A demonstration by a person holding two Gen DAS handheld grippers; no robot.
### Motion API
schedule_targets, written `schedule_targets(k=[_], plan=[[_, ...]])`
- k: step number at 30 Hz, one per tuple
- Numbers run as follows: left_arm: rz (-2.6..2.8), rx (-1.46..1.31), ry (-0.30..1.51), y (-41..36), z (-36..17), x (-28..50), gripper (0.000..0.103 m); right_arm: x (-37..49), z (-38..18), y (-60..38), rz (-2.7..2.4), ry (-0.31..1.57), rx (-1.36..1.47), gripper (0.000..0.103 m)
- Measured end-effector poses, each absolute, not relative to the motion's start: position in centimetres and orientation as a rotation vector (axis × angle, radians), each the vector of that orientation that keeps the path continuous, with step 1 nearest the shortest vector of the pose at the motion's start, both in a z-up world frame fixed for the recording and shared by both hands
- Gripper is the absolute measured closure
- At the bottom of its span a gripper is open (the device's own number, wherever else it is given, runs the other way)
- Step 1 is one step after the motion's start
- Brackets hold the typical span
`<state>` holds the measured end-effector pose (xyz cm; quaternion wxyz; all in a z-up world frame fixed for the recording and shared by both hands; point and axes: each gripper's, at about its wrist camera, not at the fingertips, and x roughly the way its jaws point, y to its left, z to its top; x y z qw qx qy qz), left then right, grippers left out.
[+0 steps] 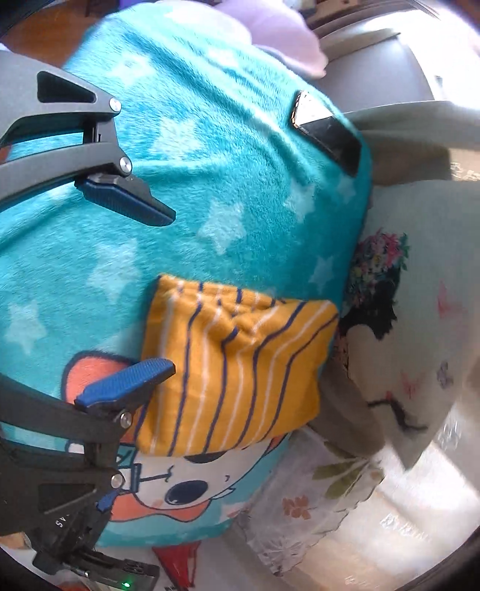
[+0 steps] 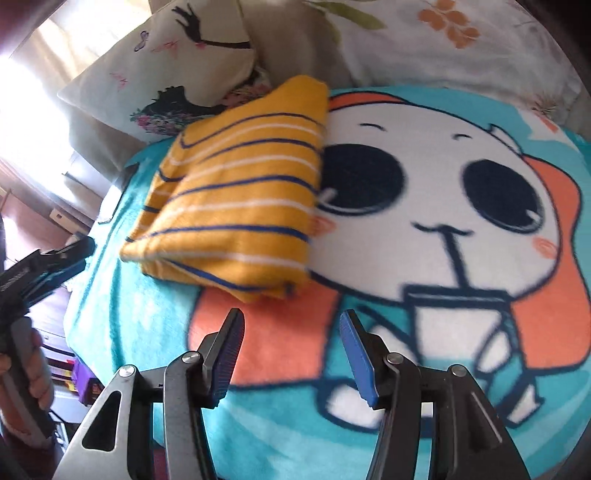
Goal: Fold small clothes
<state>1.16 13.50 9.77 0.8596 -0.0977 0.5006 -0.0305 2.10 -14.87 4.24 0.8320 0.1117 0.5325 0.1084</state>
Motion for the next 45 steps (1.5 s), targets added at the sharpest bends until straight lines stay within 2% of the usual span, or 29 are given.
schedule_targets(k=[6, 18, 34, 45], plan=[[-0.056, -0.107, 1.012, 8.2, 9.9, -2.4, 0.029, -0.7, 4.6, -17.2, 0.221, 1.117, 0.164, 0.040], [-0.032, 0.034, 0.951, 1.3, 10.5, -8.5, 0.025, -5.3, 4.2, -19.4, 0.270, 1.113, 0.100, 0.038], [-0.003, 0.037, 0.925, 0.4, 10.8, -11.6, 0.021, -7.8, 4.1, -20.0, 0.293, 1.092, 0.069, 0.034], [0.030, 0.011, 0.996, 3.0, 9.6, -10.7, 0.021, -7.0, 3.5, -17.8, 0.324, 1.117, 0.062, 0.034]])
